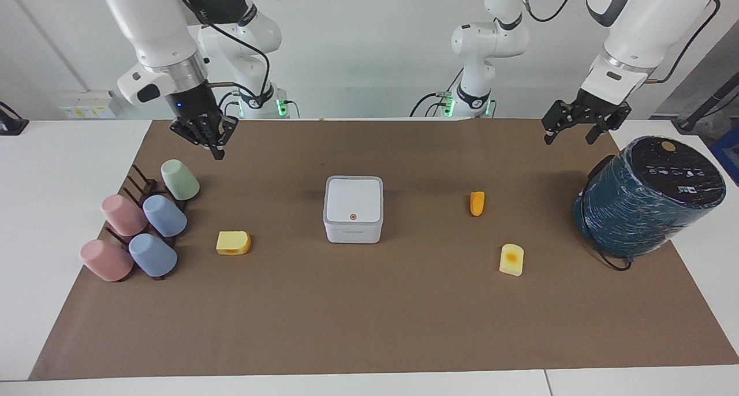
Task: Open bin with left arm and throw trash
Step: 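Reach the right gripper over the lid of the white bin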
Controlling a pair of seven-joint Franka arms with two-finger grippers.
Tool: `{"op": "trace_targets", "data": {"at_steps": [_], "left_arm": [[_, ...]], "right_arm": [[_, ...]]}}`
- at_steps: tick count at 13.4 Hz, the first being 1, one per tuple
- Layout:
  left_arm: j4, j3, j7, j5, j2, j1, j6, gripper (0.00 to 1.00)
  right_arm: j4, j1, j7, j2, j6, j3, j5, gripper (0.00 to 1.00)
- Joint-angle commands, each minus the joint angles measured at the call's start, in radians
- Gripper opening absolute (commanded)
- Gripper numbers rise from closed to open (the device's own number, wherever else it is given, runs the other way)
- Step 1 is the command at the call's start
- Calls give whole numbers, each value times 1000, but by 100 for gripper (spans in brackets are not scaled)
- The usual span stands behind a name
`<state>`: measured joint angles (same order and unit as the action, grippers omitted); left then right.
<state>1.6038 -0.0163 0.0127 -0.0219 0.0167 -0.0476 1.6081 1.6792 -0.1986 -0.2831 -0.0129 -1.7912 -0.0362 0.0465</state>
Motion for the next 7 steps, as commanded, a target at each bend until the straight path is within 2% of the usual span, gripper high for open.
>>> {"op": "trace_targets", "data": {"at_steps": [1,7], "left_arm": [[10,1,-11,14,9,2,10,100],[10,1,-11,14,9,2,10,100]], "right_arm": [[7,-71,-105,28,-54,-1,15,0],[8,-189,-264,105,-172,-1,15,0]]}}
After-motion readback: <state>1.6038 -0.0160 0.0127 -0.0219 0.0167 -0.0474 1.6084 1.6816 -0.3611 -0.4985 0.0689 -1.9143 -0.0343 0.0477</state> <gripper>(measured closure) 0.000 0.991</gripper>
